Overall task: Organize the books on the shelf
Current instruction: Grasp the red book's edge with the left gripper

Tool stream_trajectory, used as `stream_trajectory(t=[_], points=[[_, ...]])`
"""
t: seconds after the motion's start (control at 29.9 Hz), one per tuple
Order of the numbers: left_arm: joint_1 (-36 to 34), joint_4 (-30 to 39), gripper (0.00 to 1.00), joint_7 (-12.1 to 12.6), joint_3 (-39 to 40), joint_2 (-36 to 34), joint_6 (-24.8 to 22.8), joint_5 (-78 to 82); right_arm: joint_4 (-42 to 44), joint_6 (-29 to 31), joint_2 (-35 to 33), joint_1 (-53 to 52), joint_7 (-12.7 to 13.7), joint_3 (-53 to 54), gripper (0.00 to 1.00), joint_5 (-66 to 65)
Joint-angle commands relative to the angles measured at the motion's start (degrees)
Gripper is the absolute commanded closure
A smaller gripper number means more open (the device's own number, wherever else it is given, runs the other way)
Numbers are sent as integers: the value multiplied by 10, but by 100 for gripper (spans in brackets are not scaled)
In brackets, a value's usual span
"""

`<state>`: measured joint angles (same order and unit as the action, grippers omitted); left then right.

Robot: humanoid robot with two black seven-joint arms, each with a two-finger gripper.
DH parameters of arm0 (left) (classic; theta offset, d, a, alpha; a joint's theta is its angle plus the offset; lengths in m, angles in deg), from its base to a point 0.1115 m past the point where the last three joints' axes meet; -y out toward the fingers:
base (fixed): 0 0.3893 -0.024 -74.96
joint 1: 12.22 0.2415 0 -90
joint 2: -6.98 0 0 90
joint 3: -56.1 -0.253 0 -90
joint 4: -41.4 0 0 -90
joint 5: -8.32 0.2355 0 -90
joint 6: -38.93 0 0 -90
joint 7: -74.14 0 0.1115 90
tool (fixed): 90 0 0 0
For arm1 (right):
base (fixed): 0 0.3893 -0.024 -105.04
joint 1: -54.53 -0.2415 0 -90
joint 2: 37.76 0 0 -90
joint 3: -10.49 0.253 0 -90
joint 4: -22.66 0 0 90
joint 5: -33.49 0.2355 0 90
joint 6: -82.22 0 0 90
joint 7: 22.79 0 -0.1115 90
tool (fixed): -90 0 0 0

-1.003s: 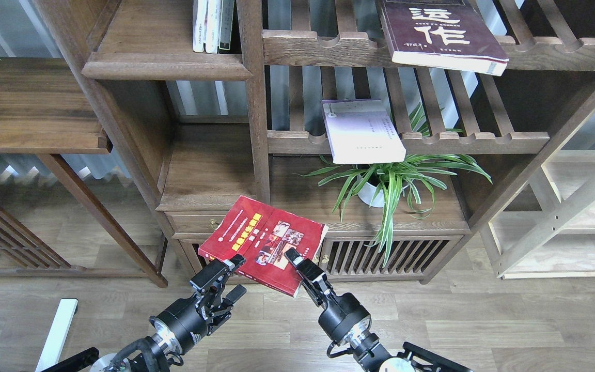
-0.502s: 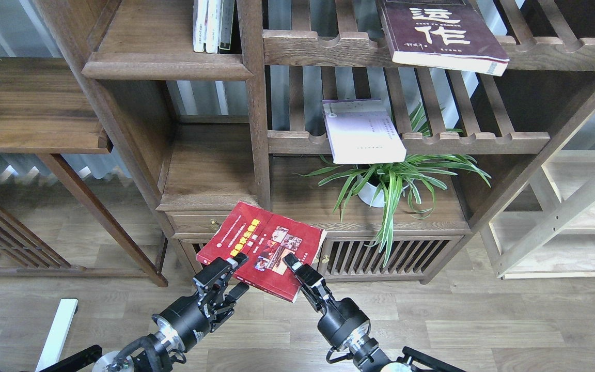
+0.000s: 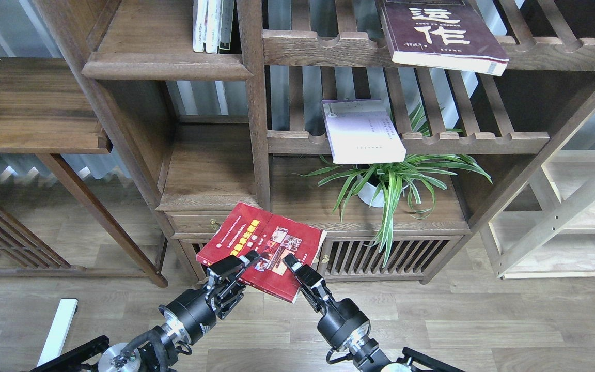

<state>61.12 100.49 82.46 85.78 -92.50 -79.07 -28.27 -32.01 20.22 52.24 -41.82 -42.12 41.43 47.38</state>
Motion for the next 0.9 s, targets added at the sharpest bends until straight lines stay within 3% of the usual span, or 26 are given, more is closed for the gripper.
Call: stream_trajectory(t=[0.0, 0.27, 0.87], points=[[1, -10, 61, -1, 3, 3, 0, -1, 0, 0, 0, 1, 0, 0, 95, 0], [-1, -13, 62, -1, 3, 5, 0, -1, -1, 0, 0, 2, 0, 0, 95, 0], [-2, -11, 95, 1, 0, 3, 0, -1, -1, 0, 0, 5, 0, 2, 94, -1]])
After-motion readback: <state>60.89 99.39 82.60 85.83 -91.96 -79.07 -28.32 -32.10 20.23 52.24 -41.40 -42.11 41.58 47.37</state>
